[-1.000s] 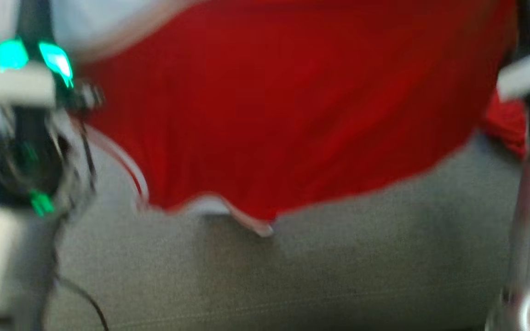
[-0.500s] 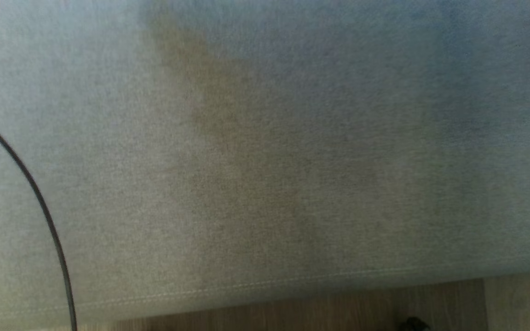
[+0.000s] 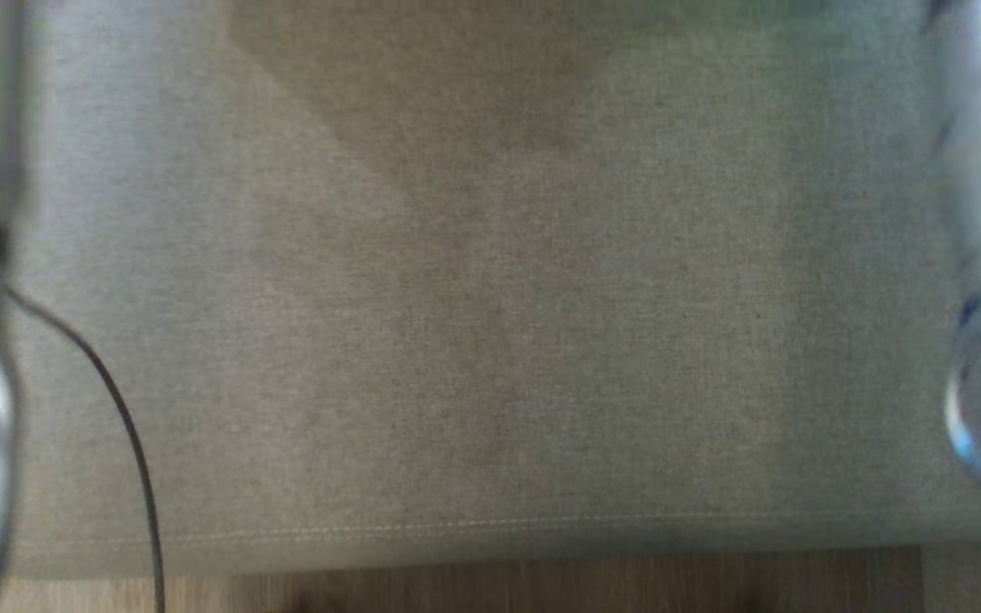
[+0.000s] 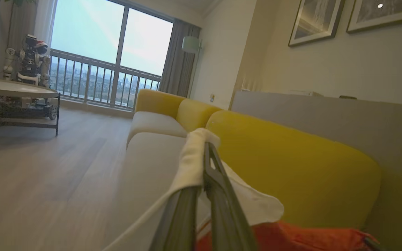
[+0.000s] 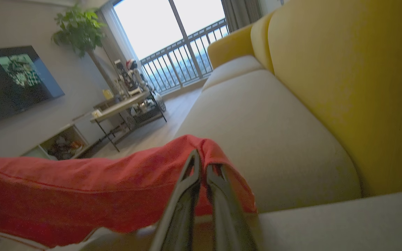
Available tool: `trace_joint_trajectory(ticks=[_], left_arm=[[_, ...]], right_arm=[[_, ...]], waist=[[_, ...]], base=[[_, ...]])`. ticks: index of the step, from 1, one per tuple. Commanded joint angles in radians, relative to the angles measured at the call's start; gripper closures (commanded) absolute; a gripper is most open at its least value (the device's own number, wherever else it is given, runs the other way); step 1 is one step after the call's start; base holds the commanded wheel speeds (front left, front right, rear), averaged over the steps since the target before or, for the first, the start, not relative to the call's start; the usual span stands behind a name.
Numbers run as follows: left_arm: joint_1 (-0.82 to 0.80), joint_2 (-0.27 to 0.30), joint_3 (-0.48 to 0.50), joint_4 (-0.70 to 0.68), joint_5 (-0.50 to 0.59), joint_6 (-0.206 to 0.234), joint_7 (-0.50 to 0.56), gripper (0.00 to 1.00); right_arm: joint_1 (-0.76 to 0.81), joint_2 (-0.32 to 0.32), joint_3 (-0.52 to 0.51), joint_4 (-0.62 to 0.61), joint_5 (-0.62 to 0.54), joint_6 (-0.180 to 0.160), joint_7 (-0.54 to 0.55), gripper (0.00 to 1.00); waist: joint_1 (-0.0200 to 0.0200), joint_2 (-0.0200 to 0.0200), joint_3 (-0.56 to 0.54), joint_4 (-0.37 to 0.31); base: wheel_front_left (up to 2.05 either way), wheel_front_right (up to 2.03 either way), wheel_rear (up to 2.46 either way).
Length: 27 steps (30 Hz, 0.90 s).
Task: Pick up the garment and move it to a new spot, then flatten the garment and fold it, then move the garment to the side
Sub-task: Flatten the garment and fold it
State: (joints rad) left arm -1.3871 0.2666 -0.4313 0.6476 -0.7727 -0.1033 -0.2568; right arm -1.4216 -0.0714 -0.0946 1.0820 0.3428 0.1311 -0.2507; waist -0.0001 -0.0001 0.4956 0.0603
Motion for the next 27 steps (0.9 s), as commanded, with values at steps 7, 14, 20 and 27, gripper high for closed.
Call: trace_joint_trajectory(ticks=[7, 14, 20, 27], left_arm=[[0.334, 0.089, -0.093, 0.006, 0.030, -0.023, 0.002, 1.00], [0.579, 0.205, -0.285, -0.067, 0.003, -0.027, 0.082, 1.00], [0.683, 0.296, -0.422, -0.112, 0.044, -0.027, 0.109, 1.00], [0.745, 0.331, -0.498, -0.127, 0.088, -0.027, 0.120, 1.00]], right_arm=[[0.255, -0.023, 0.185, 0.035, 0.144, 0.000, 0.141, 1.00], [0.443, -0.089, 0.342, -0.007, 0.251, 0.000, 0.260, 1.00], [0.545, -0.133, 0.439, -0.025, 0.305, 0.000, 0.316, 1.00], [0.617, -0.167, 0.497, -0.026, 0.356, 0.000, 0.319, 1.00]], waist=[[0.0001, 0.0001, -0.138, 0.028], [0.0001, 0.0001, -0.245, 0.027], [0.0001, 0.0001, -0.311, 0.029], [0.0001, 0.0001, -0.364, 0.028]], base=[[0.00, 0.00, 0.00], [0.00, 0.00, 0.00], [0.00, 0.00, 0.00], [0.00, 0.00, 0.00]])
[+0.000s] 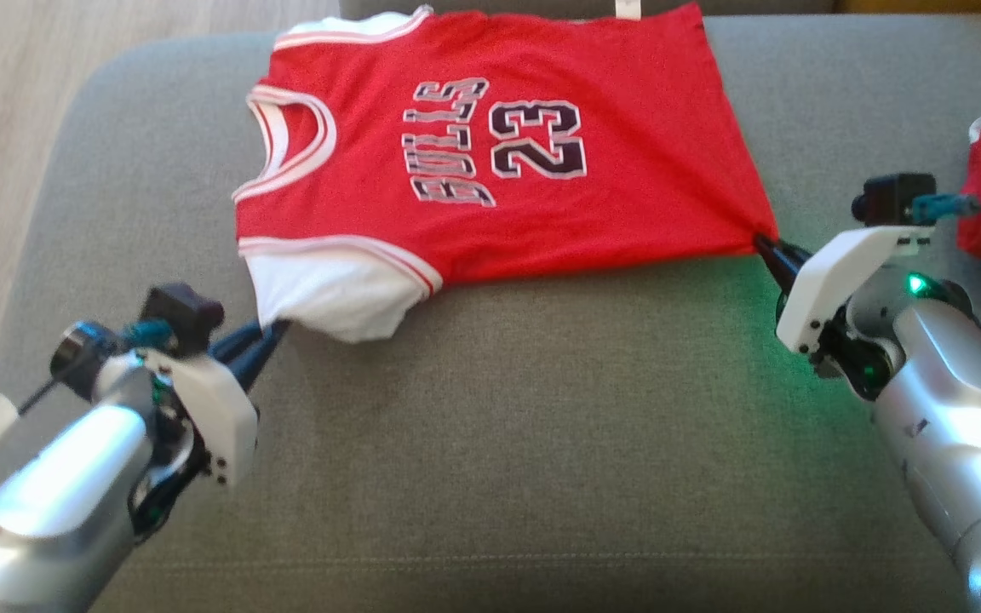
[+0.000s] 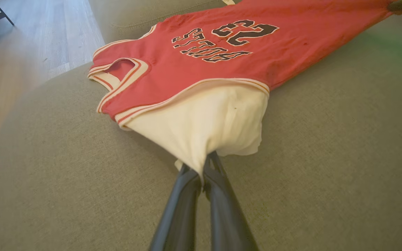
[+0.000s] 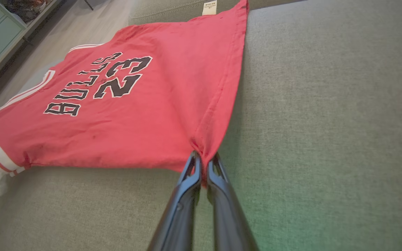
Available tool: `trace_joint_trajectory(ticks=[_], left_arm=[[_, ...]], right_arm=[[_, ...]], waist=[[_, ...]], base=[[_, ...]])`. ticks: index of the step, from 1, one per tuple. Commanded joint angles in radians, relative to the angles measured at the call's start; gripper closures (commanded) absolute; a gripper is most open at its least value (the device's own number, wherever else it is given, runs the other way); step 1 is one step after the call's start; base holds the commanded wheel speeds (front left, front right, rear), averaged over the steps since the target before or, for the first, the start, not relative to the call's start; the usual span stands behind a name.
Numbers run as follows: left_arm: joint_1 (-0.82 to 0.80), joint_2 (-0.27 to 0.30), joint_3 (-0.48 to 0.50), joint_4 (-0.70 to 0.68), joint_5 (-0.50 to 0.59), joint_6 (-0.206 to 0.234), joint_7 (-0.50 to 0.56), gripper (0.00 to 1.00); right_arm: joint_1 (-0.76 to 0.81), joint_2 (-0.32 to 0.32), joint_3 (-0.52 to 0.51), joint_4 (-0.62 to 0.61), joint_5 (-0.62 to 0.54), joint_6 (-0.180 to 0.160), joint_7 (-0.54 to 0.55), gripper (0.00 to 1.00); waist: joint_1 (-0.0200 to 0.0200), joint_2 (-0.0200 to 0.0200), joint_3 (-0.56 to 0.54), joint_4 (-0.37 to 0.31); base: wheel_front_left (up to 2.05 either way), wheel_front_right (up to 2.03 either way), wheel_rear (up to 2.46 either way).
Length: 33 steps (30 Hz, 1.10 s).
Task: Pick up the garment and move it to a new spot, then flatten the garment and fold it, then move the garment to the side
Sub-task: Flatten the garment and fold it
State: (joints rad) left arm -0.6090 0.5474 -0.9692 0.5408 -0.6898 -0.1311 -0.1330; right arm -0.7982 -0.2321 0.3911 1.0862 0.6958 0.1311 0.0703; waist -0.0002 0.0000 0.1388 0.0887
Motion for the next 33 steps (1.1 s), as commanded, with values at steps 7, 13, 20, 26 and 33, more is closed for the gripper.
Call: trace_joint_trajectory(ticks=[7, 13, 20, 26, 33], left_arm=[[0.016, 0.079, -0.015, -0.045, 0.025, 0.000, 0.021, 1.00], [0.067, 0.127, -0.066, -0.088, -0.019, 0.000, 0.078, 1.00], [0.118, 0.189, -0.105, -0.155, -0.055, 0.000, 0.131, 1.00], [0.141, 0.235, -0.136, -0.227, -0.090, 0.000, 0.183, 1.00], [0.177, 0.312, -0.173, -0.346, -0.159, 0.000, 0.260, 1.00]], right_arm=[[0.037, -0.028, 0.069, -0.023, 0.038, 0.000, 0.032, 1.00], [0.087, -0.054, 0.147, -0.055, 0.088, 0.000, 0.163, 1.00], [0.150, -0.109, 0.221, -0.120, 0.170, 0.000, 0.321, 1.00], [0.189, -0.148, 0.257, -0.166, 0.222, 0.000, 0.439, 1.00], [0.247, -0.194, 0.278, -0.226, 0.293, 0.000, 0.602, 1.00]], waist=[[0.0002, 0.0000, -0.047, -0.004], [0.0002, 0.0000, -0.081, -0.009], [0.0002, 0.0000, -0.142, -0.013], [0.0002, 0.0000, -0.171, -0.013], [0.0002, 0.0000, -0.198, -0.016]], base=[[0.00, 0.00, 0.00], [0.00, 0.00, 0.00], [0.00, 0.00, 0.00], [0.00, 0.00, 0.00], [0.00, 0.00, 0.00]])
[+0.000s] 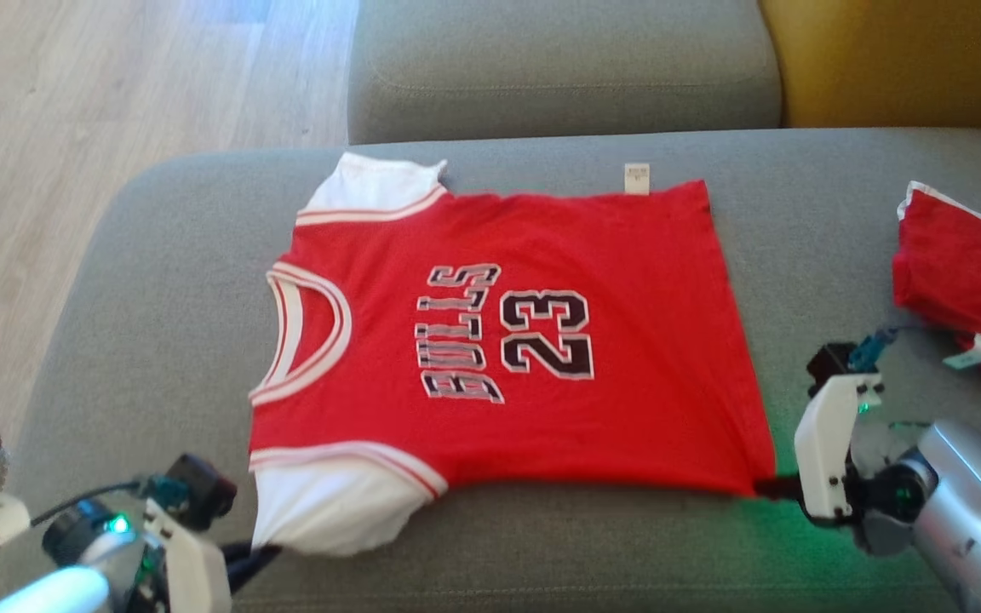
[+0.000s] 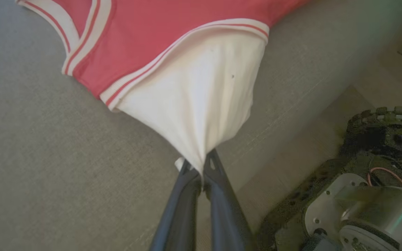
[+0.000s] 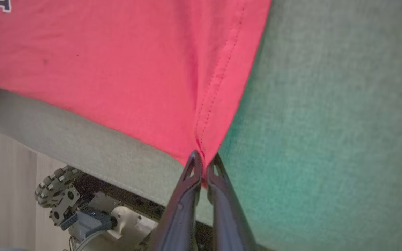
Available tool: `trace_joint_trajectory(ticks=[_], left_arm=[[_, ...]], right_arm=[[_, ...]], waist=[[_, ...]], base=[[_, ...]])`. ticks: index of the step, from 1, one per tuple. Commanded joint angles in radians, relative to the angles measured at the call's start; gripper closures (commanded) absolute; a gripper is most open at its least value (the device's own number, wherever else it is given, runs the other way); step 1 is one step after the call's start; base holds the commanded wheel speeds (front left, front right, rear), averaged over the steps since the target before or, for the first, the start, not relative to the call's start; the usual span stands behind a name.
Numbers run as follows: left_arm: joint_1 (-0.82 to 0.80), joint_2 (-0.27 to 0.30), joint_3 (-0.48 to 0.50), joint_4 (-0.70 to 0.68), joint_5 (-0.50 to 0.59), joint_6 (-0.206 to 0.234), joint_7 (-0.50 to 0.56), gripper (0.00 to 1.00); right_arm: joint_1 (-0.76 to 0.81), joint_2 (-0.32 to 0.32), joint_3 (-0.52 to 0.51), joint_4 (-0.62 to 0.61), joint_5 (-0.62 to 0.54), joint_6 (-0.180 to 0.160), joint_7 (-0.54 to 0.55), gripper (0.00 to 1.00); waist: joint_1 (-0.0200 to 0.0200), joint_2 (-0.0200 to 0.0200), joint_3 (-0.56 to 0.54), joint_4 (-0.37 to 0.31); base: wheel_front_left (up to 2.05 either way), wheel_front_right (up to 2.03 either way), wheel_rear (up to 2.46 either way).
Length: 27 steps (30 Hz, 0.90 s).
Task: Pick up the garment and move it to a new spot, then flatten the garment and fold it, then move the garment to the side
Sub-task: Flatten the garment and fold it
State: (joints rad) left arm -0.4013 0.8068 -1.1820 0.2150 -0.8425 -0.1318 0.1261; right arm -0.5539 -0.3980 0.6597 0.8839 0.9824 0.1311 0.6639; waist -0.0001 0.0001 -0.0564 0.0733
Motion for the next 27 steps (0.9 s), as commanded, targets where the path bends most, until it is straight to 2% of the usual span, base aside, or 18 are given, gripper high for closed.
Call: trace_joint_trajectory(ticks=[1, 16, 21, 27], left_arm=[[-0.025, 0.063, 0.036, -0.036, -0.017, 0.001, 0.013, 1.00], [0.034, 0.161, 0.001, -0.205, -0.181, 0.001, 0.160, 1.00], [0.036, 0.174, 0.014, -0.238, -0.223, 0.015, 0.176, 1.00], [0.016, 0.172, 0.055, -0.257, -0.235, 0.035, 0.130, 1.00]], right_arm=[[0.011, -0.034, 0.011, -0.034, 0.013, 0.000, 0.029, 1.00], [0.137, -0.110, -0.002, -0.174, 0.063, 0.000, 0.236, 1.00], [0.158, -0.121, -0.036, -0.218, 0.041, 0.000, 0.227, 1.00], [0.152, -0.103, -0.093, -0.249, 0.012, 0.000, 0.200, 1.00]], waist=[[0.0001, -0.0001, -0.005, -0.002], [0.0001, -0.0001, -0.020, -0.008], [0.0001, -0.0001, -0.014, -0.010], [0.0001, -0.0001, -0.005, -0.014]], base=[[0.00, 0.00, 0.00], [0.00, 0.00, 0.00], [0.00, 0.00, 0.00], [0.00, 0.00, 0.00]])
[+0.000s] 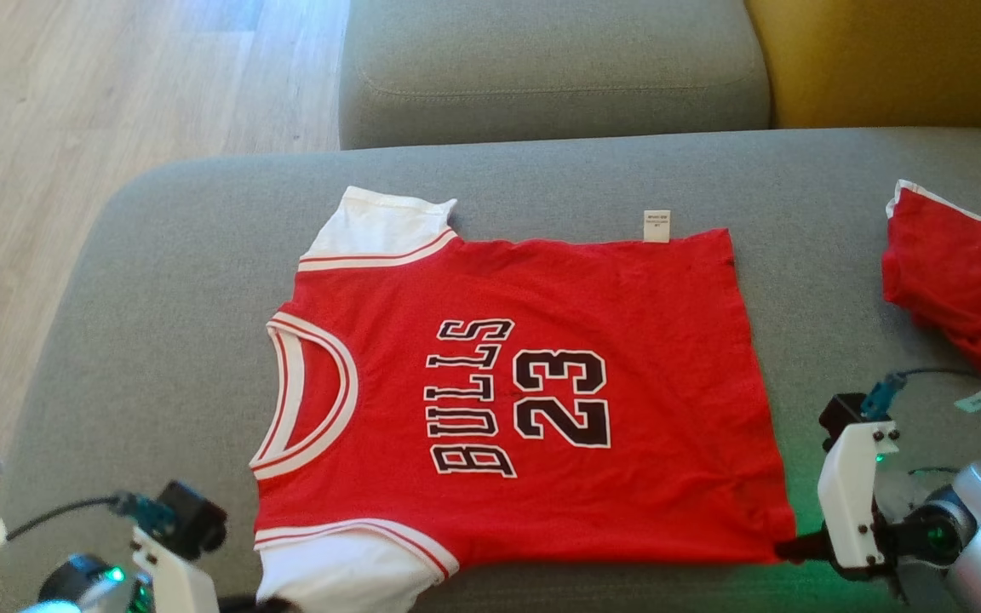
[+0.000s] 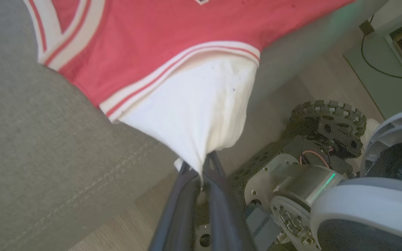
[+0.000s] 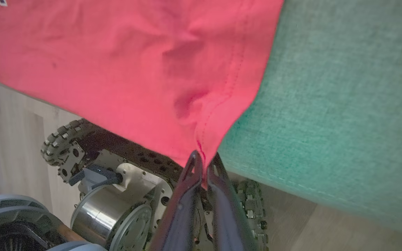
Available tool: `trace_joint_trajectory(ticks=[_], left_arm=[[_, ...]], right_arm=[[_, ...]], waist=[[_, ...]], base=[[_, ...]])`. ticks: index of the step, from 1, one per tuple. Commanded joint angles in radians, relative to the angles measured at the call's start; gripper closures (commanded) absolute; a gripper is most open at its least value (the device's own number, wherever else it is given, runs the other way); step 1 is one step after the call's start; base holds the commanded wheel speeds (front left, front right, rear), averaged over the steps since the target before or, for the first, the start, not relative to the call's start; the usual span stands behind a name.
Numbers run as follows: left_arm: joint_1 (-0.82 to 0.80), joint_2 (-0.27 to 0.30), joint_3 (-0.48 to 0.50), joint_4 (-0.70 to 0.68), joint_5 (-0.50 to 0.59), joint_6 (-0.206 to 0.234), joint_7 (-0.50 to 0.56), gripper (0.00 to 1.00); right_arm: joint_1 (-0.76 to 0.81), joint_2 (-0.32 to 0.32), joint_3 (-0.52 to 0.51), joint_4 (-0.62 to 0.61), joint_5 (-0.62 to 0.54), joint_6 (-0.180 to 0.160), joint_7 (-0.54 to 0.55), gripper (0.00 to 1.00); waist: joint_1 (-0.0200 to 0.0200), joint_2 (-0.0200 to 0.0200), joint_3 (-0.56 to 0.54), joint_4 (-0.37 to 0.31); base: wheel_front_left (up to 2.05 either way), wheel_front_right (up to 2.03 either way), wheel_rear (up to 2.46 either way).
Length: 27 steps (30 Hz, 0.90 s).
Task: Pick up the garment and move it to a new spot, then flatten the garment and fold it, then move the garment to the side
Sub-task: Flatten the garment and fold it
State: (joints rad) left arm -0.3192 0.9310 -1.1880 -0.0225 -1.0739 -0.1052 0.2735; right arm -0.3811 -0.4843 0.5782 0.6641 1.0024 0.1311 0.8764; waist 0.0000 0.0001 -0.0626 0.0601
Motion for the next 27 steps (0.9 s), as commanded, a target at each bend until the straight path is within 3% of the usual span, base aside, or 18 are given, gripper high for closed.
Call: trace_joint_trajectory(ticks=[1, 18, 27], left_arm=[[-0.072, 0.048, 0.070, -0.020, -0.003, 0.013, -0.029, 1.00], [-0.199, -0.008, 0.168, 0.018, 0.094, 0.051, -0.174, 1.00], [-0.279, -0.075, 0.184, 0.140, 0.183, 0.125, -0.204, 1.00]], right_arm=[[-0.024, -0.014, -0.022, -0.032, -0.016, 0.000, -0.017, 1.00], [-0.123, 0.050, -0.172, -0.053, -0.100, 0.000, -0.099, 1.00], [-0.223, 0.097, -0.198, -0.009, -0.173, 0.000, -0.193, 1.00]], waist=[[0.0000, -0.0001, 0.003, -0.002], [0.0000, -0.0001, 0.051, -0.010], [0.0000, -0.0001, 0.148, -0.018]], base=[[0.00, 0.00, 0.00], [0.00, 0.00, 0.00], [0.00, 0.00, 0.00]])
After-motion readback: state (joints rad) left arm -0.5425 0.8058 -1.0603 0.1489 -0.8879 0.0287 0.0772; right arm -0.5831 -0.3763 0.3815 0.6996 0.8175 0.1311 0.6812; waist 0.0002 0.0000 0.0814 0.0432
